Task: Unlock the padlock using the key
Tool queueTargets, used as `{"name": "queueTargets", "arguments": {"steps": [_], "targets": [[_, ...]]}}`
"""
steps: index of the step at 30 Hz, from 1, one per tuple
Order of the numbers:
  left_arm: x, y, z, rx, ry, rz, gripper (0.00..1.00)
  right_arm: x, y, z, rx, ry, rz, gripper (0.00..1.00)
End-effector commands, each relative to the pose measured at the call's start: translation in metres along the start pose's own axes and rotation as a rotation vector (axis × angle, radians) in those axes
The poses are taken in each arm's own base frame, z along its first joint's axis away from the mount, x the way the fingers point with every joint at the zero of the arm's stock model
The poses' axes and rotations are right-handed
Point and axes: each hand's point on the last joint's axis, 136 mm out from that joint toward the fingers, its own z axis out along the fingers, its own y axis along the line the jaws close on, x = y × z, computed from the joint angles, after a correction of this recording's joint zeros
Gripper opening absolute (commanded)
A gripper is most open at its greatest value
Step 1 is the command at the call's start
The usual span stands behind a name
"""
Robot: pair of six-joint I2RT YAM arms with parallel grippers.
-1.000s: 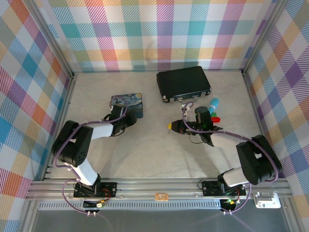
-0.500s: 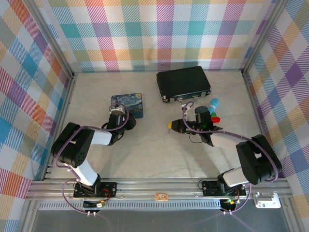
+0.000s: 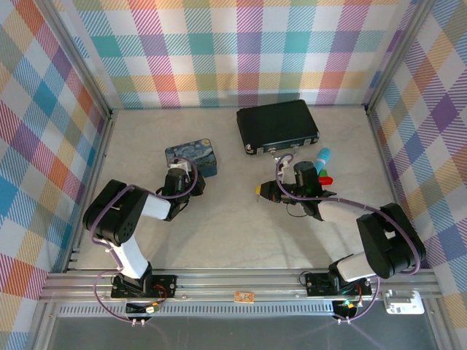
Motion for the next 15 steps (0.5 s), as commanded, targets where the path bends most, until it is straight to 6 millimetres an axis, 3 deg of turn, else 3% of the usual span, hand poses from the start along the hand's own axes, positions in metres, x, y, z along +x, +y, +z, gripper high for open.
{"name": "queueTargets", "arguments": {"steps": [1,7,15], "targets": [[0.014,-0.001,-0.008,0.021,0.046,-0.028,0.18,-0.004,0.005,-0.001,0.006,-0.012,-0.002,0.0],[-0.001,-0.018,-0.02,0.068,0.038,-0.095,0.01,-0.008,0.006,0.002,-0.005,-0.023,0.007,0.0],[-0.008,-0.038,-0.031,0.127,0.08,-0.33,0.0,-0.002,0.001,0.012,-0.024,-0.032,0.065,0.0]]}}
